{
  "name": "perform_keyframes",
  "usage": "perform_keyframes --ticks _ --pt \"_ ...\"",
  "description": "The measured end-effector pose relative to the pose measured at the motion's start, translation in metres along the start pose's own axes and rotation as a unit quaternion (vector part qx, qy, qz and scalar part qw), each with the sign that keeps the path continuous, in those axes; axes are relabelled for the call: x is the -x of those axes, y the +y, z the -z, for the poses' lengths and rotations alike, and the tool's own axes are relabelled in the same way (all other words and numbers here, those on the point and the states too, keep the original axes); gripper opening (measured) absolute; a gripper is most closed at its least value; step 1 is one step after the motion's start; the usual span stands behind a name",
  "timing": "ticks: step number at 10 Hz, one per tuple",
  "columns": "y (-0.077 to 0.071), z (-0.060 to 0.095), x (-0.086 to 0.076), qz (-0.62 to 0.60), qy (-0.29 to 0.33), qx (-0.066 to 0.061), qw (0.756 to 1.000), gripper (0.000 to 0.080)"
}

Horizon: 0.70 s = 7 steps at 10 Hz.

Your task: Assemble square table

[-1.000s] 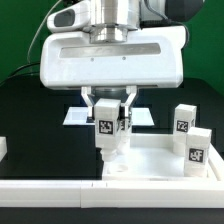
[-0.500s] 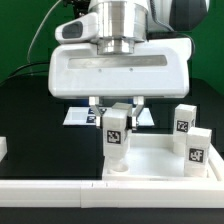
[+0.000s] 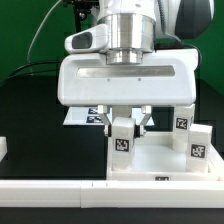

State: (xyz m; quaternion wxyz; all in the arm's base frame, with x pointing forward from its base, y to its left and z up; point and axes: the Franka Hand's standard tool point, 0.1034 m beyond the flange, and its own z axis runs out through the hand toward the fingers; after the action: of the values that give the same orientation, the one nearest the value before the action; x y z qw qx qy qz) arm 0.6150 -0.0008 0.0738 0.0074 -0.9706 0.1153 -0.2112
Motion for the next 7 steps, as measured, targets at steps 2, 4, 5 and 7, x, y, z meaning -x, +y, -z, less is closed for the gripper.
perform_keyframes --ticks 2,4,5,7 --pt "-0.0016 -0.0013 -0.0022 0.004 0.023 0.002 1.000 0.0284" --pt "-0.0015 -0.0013 -0.0023 0.004 0.023 0.002 1.000 0.0284" --pt "-0.0014 -0.0013 -0.0023 0.004 0.023 0.002 1.000 0.0284" --pt "0.0040 0.0031 -0.0084 -0.011 -0.050 -0.008 0.999 0.0577"
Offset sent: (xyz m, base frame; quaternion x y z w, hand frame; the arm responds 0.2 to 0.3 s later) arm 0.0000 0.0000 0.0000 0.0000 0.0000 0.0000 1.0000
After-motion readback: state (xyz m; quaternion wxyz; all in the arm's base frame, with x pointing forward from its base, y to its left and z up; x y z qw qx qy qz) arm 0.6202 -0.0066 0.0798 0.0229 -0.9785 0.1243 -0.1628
